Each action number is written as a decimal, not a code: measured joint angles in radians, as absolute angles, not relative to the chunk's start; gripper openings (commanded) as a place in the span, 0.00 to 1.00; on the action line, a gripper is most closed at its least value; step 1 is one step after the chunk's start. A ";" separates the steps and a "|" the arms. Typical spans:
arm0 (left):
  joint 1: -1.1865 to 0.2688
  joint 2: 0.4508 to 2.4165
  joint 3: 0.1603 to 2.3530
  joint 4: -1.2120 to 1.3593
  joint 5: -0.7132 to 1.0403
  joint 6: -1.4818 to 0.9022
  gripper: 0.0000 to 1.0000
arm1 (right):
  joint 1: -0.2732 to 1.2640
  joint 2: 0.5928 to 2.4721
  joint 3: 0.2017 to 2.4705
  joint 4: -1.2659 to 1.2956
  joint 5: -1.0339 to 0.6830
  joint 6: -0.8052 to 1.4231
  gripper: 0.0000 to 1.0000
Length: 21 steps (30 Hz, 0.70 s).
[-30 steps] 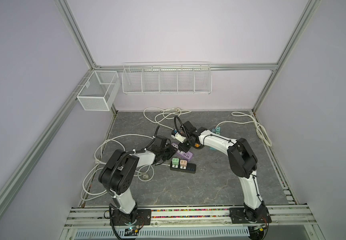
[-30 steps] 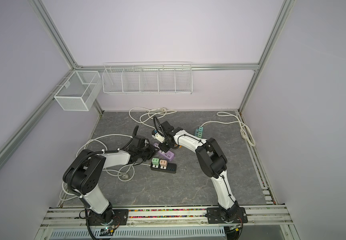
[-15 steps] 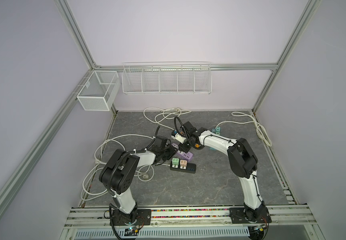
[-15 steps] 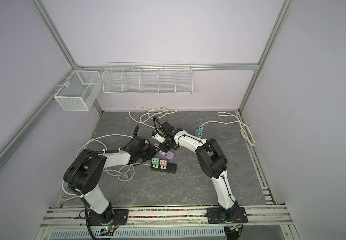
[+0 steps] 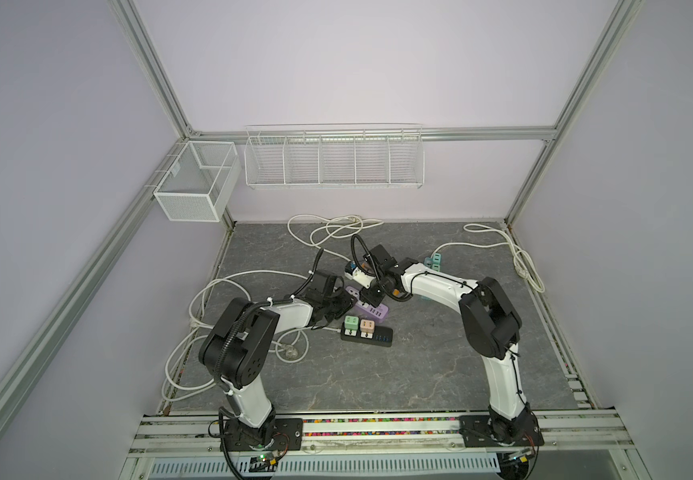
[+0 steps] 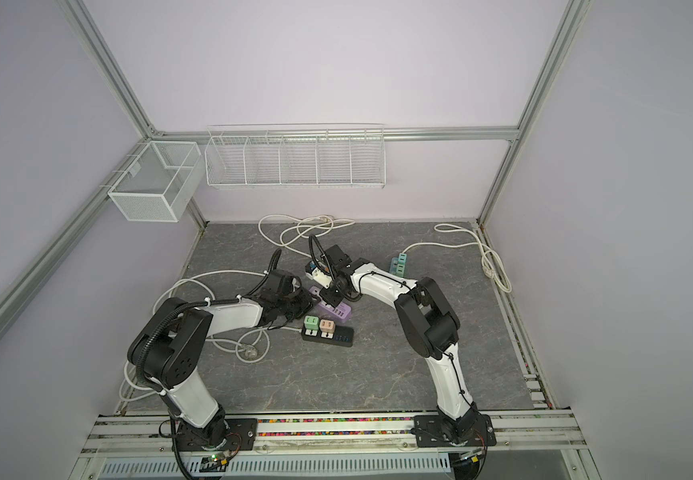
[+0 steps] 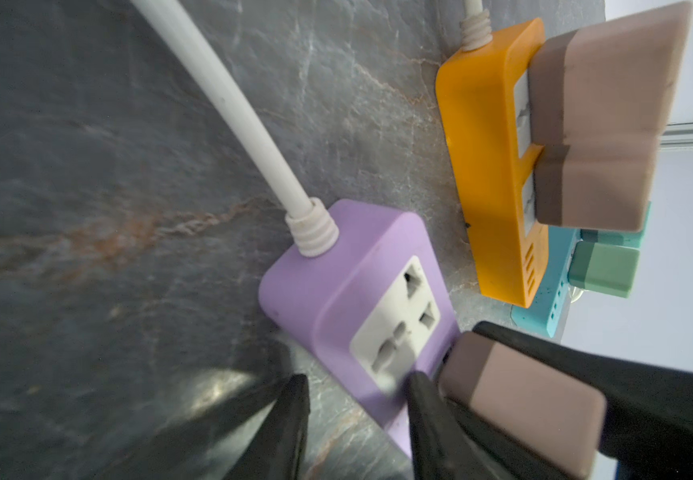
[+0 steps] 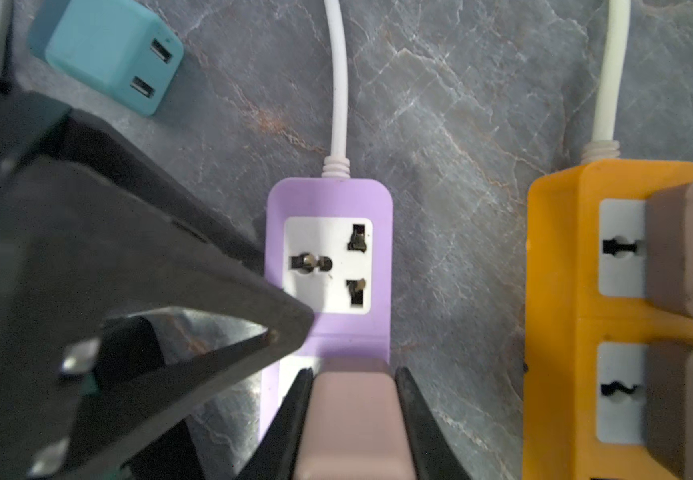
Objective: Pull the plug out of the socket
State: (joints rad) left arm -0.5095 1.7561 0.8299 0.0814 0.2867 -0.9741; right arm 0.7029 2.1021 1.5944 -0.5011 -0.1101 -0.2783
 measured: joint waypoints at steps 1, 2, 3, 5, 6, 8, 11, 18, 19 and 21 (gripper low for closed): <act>-0.510 1.756 0.831 0.081 0.287 -0.974 0.39 | 0.702 2.102 1.594 -0.503 -0.117 -0.278 0.09; -0.510 1.756 0.831 0.080 0.287 -0.974 0.39 | 0.702 2.102 1.594 -0.503 -0.120 -0.277 0.09; -0.510 1.756 0.833 0.077 0.288 -0.973 0.39 | 0.702 2.102 1.594 -0.503 -0.122 -0.277 0.09; -0.510 1.756 0.835 0.073 0.288 -0.971 0.39 | 0.707 2.102 1.592 -0.500 -0.120 -0.277 0.09; -0.510 1.756 0.835 0.073 0.288 -0.970 0.39 | 0.710 2.100 1.588 -0.496 -0.114 -0.277 0.09; -0.510 1.755 0.835 0.073 0.290 -0.971 0.39 | 0.713 2.094 1.577 -0.484 -0.107 -0.277 0.08; -0.510 1.752 0.826 0.084 0.298 -0.976 0.39 | 0.713 2.092 1.576 -0.481 -0.105 -0.277 0.07; -0.510 1.751 0.819 0.100 0.321 -0.994 0.40 | 0.699 2.092 1.575 -0.490 -0.131 -0.270 0.07; -0.510 1.752 0.819 0.101 0.323 -0.994 0.41 | 0.699 2.092 1.575 -0.491 -0.131 -0.271 0.07; -0.511 1.754 0.819 0.104 0.326 -0.994 0.41 | 0.701 2.092 1.575 -0.491 -0.130 -0.271 0.07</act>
State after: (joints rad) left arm -0.5110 1.7542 0.8188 0.1043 0.3260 -0.9939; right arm 0.7006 2.0918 1.5753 -0.4908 -0.1299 -0.2714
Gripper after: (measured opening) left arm 0.406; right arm 0.305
